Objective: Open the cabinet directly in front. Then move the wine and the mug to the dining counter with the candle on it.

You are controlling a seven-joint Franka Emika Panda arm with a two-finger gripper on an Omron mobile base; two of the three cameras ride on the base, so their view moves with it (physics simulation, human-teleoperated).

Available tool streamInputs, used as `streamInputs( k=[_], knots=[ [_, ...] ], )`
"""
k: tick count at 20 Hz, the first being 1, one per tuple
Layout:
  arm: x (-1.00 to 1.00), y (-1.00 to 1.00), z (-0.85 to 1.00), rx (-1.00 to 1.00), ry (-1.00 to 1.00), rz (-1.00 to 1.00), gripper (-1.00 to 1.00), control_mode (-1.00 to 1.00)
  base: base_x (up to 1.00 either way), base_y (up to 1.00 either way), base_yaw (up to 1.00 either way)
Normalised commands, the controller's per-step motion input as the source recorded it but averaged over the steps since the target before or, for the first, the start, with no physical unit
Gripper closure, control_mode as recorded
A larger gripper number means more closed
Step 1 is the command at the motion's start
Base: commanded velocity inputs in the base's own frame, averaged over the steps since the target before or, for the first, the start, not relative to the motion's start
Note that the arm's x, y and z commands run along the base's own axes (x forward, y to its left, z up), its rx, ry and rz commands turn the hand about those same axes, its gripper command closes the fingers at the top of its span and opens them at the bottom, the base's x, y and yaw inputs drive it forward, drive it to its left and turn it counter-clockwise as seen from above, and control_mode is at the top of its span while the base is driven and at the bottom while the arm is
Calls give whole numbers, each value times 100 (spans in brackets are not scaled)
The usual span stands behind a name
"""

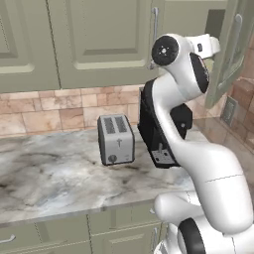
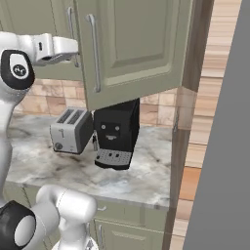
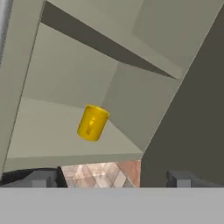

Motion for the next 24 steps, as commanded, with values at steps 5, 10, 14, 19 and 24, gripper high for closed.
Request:
streamInputs(
  k=[5, 10, 14, 19, 24],
  knots=[
    [-54, -100, 0, 0, -4, -30, -100, -100, 0, 0, 0],
    [-17, -100, 0, 3, -2, -23, -100, -100, 0, 0, 0],
    [13, -100, 0, 15, -5, -3, -100, -100, 0, 0, 0],
    [7, -67, 0, 5, 0, 23, -100, -100, 0, 0, 0],
    [0, -4, 0, 0, 0, 1, -100, -100, 0, 0, 0]
  ],
)
